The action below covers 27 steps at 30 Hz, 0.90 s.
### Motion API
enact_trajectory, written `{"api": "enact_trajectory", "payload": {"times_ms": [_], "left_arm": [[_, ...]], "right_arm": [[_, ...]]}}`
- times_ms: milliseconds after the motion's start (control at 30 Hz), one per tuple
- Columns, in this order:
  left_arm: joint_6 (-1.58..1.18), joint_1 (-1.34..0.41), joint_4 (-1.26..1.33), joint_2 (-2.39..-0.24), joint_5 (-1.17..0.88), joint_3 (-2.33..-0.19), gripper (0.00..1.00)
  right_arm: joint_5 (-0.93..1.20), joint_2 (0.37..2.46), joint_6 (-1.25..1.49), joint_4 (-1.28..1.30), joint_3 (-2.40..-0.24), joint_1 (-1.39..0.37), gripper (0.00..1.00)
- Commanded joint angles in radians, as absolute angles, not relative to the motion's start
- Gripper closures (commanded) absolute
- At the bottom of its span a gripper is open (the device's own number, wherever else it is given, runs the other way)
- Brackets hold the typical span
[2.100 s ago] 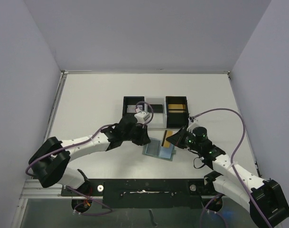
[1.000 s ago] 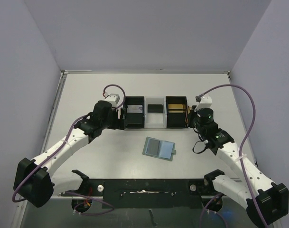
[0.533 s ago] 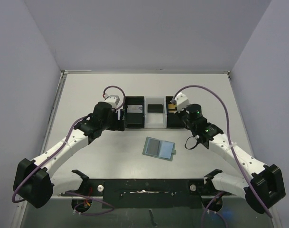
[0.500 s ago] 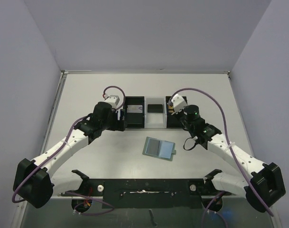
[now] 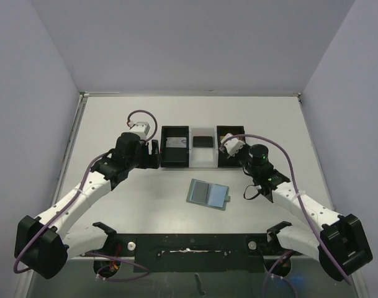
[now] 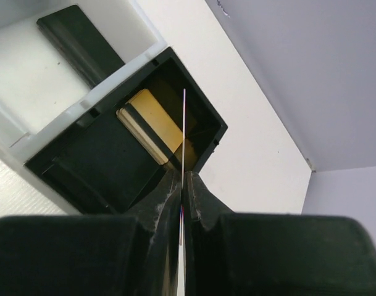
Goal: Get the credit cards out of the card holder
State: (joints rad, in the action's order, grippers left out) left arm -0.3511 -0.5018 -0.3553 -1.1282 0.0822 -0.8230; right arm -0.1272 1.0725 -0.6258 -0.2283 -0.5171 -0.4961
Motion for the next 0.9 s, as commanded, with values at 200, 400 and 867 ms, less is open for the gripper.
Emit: {"api": "enact_trajectory", "payload": {"times_ms": [200, 400, 867], "left_arm": [[-0.35, -0.494, -0.317, -1.092, 0.065, -0.82, 0.27], [-0.351, -0.495, -0.316, -1.094, 0.059, -0.817, 0.27], [-0.347, -0.494, -0.305, -1.099, 0.036, -0.81, 0.27]], "right_arm": [[0.255, 1.199, -0.378, -0.058, -0.771, -0.269, 1.0], [0.228, 1.269, -0.368, -0.093, -0.778, -0.269, 1.0], [0.066, 1.467, -0.559, -0.114, -0.868, -0.332, 0.99]]}}
